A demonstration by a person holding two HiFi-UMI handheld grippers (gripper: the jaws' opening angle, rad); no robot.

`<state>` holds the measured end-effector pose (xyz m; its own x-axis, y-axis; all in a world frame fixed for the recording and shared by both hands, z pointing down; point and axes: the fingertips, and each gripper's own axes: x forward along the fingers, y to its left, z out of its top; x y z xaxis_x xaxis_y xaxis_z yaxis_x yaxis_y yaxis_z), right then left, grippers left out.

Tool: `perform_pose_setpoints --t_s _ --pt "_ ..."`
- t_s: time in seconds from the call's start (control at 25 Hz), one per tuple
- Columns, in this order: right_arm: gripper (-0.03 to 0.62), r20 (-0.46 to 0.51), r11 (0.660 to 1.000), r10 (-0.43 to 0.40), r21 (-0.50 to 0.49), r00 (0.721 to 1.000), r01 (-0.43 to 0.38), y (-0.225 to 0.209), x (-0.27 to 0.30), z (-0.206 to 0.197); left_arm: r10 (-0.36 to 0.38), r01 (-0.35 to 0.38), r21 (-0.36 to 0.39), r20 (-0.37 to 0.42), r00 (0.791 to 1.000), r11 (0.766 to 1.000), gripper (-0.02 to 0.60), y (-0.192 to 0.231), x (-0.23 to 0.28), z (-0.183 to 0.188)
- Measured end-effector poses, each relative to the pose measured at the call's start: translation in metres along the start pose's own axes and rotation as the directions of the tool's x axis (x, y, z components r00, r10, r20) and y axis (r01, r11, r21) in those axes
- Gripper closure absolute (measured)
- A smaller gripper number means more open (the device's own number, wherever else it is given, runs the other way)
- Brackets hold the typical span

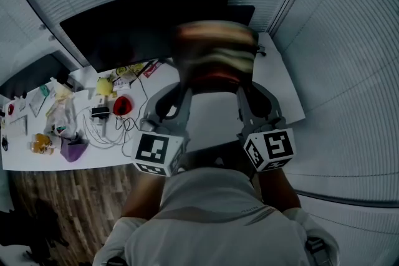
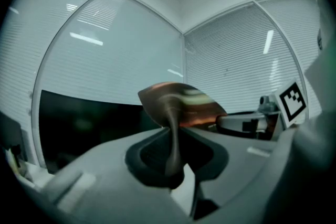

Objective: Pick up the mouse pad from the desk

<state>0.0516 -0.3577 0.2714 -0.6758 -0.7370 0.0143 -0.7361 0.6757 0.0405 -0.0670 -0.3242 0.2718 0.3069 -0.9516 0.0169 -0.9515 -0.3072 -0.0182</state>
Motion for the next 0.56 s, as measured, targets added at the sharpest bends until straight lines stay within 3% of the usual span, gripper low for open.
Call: perform_pose_setpoints --t_s 0.56 --pt "0.546 0.010 0.999 0.033 0.019 0.999 -0.033 -0.0018 0.0039 -0.0023 0.009 -0.009 0.022 0.002 1.000 1.000 0.529 -0.0009 0.0016 0.0020"
